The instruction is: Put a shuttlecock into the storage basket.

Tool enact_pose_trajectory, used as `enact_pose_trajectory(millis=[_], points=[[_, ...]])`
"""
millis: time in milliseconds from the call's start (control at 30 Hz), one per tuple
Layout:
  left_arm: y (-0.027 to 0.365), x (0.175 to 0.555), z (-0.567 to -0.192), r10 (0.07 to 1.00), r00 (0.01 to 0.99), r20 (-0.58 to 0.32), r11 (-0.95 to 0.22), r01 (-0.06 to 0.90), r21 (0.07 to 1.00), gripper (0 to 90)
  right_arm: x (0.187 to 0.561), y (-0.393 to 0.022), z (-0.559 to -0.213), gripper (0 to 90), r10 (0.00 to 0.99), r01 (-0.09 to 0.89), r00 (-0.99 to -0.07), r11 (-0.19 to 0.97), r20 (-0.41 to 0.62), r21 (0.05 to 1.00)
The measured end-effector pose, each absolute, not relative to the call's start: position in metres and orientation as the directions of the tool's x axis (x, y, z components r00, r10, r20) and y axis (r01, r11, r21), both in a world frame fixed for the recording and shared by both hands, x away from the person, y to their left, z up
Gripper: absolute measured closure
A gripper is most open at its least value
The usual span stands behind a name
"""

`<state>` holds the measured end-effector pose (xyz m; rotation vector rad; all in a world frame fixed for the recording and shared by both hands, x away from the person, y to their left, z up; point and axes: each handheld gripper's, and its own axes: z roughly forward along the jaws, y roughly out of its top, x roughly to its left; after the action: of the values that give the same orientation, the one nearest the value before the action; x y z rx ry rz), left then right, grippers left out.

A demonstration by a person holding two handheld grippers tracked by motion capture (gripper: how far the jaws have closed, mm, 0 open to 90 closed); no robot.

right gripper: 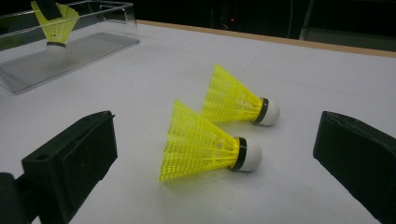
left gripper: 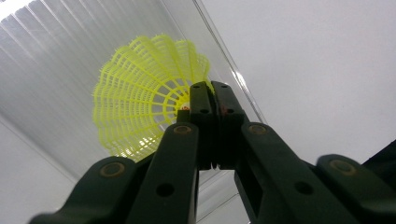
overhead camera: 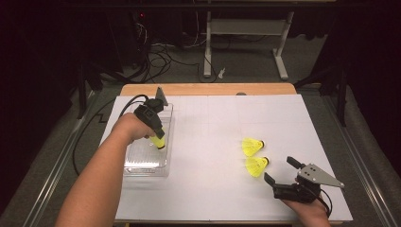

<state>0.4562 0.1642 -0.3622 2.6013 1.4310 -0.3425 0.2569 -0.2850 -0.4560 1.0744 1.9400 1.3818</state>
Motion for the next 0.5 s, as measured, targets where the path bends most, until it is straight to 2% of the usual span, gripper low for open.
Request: enact_pose_trajectory(millis=[500], points=[[0.1652,0.4593,-0.3619,0.820,0.501,-0.277,-0.515,0.857,0.026,88.9,0.2558,-0.2864,-0.4552,0.4,0.838,0.298,-0.545,0.158,0.032,0.941]])
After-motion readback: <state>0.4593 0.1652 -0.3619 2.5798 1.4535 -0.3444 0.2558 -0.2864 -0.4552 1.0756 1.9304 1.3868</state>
